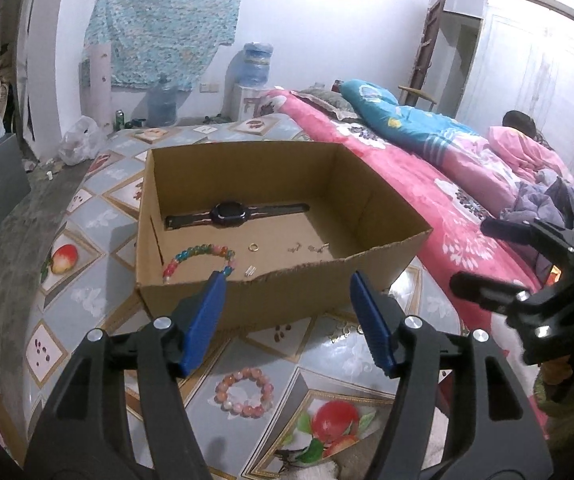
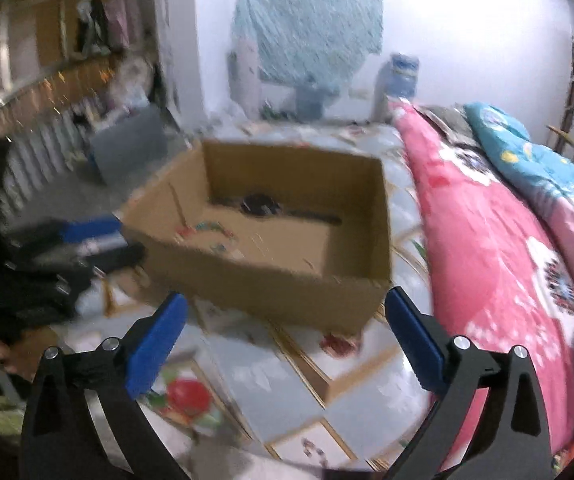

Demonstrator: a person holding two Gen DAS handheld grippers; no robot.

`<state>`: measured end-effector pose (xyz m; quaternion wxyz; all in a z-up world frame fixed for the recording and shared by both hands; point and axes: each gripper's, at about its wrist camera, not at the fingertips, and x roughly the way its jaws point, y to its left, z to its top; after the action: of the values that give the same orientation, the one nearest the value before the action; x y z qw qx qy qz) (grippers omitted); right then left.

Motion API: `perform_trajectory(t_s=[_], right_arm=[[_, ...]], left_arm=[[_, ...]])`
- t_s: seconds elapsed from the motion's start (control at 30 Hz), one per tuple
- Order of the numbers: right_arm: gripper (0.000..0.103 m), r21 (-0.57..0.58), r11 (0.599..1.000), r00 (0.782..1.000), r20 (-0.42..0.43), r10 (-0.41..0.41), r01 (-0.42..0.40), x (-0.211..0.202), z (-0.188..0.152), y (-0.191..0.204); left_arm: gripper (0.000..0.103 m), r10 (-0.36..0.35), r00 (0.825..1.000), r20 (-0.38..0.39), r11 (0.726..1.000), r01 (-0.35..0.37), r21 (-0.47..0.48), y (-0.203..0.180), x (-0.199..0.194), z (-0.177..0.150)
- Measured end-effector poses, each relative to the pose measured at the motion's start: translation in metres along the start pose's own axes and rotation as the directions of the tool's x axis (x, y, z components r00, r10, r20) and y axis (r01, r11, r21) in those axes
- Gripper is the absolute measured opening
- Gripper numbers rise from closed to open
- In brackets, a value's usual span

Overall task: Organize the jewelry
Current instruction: 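Move both grippers back toward the remaining earrings beside the box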

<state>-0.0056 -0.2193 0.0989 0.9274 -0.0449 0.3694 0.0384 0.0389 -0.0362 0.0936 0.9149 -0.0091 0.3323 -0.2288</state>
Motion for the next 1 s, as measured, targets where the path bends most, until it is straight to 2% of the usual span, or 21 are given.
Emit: perform_trajectory(t_s=[0.1,0.17,0.3,0.4,0.53,0.8,0.83,1.0], right_arm=[[0.096,-0.081,0.995,0.997,-0.024,-0.068,0.066,0.001,-0.006,0.006],[0.096,-0.128,0.985,0.994,0.014,-0.112,0.113,-0.006,-0.01,0.003],[0.096,-0.101,0.984,0.988,0.06,-0.142,0.148,-0.015,-0.014,-0.018],[0.096,-0.005,0.996,0.994,0.069,-0.09,0.091,-0.014,-0.026,-0.038],[0.096,0.103,0.994,0.999,0.027,-0.028,0.025,0.002,-0.047,-0.046],[0.096,0.197,0.978,0.994,-0.074,0.078,-0.063,0.048,-0.075,-0.039],[0.093,0.202,0.977,0.992,-0.083,0.091,-0.073,0.053,-0.076,-0.039],[0.084,0.225,0.961,0.978,-0.098,0.186,-0.16,0.069,-0.078,-0.04]], left_arm=[[0.062,0.011,1.0,-0.01,1.0,-0.011,0.002,-0.001,0.001,-0.004],[0.062,0.017,1.0,-0.02,1.0,-0.017,0.013,-0.003,0.003,-0.008],[0.062,0.024,0.999,-0.03,0.998,-0.022,0.056,-0.011,0.006,-0.015],[0.062,0.026,0.999,-0.044,0.996,-0.022,0.088,-0.019,0.012,-0.023],[0.062,0.029,0.997,-0.073,0.991,-0.019,0.133,-0.03,0.027,-0.034],[0.062,0.015,0.993,-0.119,0.973,0.013,0.23,-0.047,0.059,-0.049],[0.061,0.009,0.992,-0.126,0.971,0.021,0.238,-0.049,0.062,-0.05],[0.046,-0.035,0.985,-0.169,0.956,0.082,0.281,-0.055,0.085,-0.054]])
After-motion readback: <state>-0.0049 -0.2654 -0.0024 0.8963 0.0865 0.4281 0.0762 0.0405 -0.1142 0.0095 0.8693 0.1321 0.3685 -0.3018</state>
